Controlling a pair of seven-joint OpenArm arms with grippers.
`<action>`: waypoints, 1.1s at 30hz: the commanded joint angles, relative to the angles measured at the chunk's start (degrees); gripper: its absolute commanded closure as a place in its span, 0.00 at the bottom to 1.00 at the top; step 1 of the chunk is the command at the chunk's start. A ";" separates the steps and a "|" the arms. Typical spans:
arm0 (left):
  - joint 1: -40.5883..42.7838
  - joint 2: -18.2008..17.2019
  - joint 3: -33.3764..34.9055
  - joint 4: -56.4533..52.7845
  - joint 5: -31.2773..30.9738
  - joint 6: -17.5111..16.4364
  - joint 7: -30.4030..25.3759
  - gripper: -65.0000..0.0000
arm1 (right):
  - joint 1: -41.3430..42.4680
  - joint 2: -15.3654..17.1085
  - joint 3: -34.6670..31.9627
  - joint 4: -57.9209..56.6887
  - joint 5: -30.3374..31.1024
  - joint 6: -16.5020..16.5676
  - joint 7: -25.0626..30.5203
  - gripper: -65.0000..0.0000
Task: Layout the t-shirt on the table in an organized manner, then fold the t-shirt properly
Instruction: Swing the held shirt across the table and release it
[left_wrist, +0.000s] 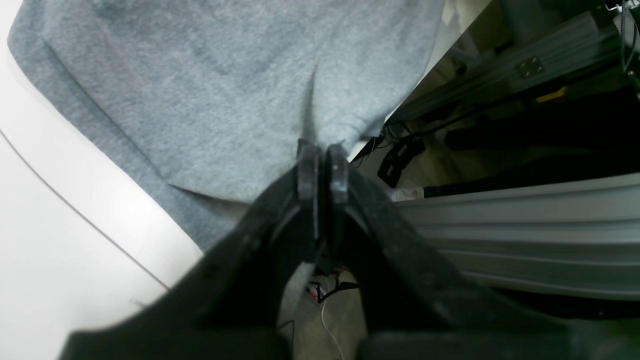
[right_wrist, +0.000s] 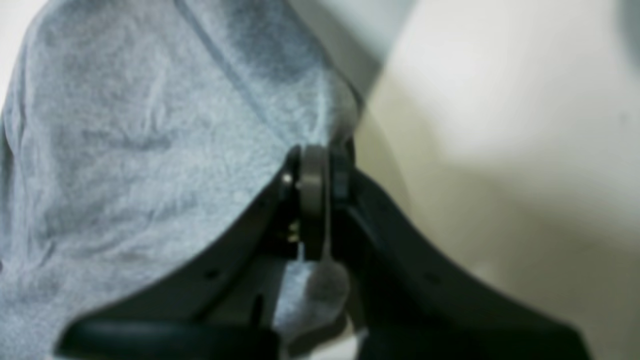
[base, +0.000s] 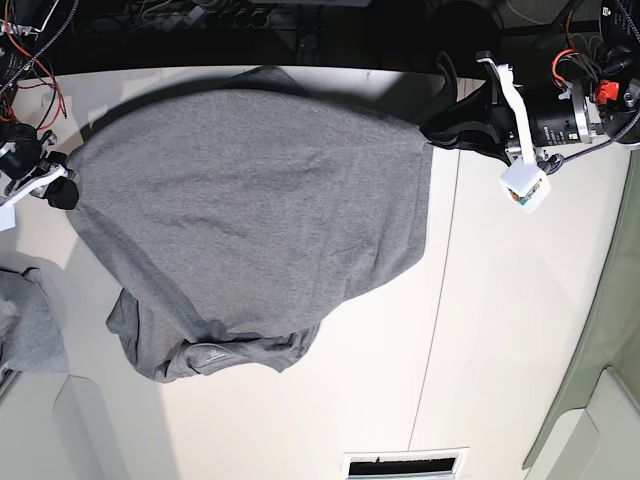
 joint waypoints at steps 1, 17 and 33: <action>-0.11 -0.63 -0.39 0.79 -1.09 -0.32 -1.66 0.95 | 0.63 0.98 0.28 0.72 1.11 0.02 2.25 1.00; -0.17 2.21 8.76 0.79 4.28 -0.32 -3.48 0.95 | 22.29 -3.69 -4.50 1.79 14.40 1.18 0.66 1.00; -9.38 25.22 33.68 -9.18 27.36 -0.32 -9.42 0.97 | 38.86 -25.97 -49.35 0.96 -0.04 0.68 5.40 1.00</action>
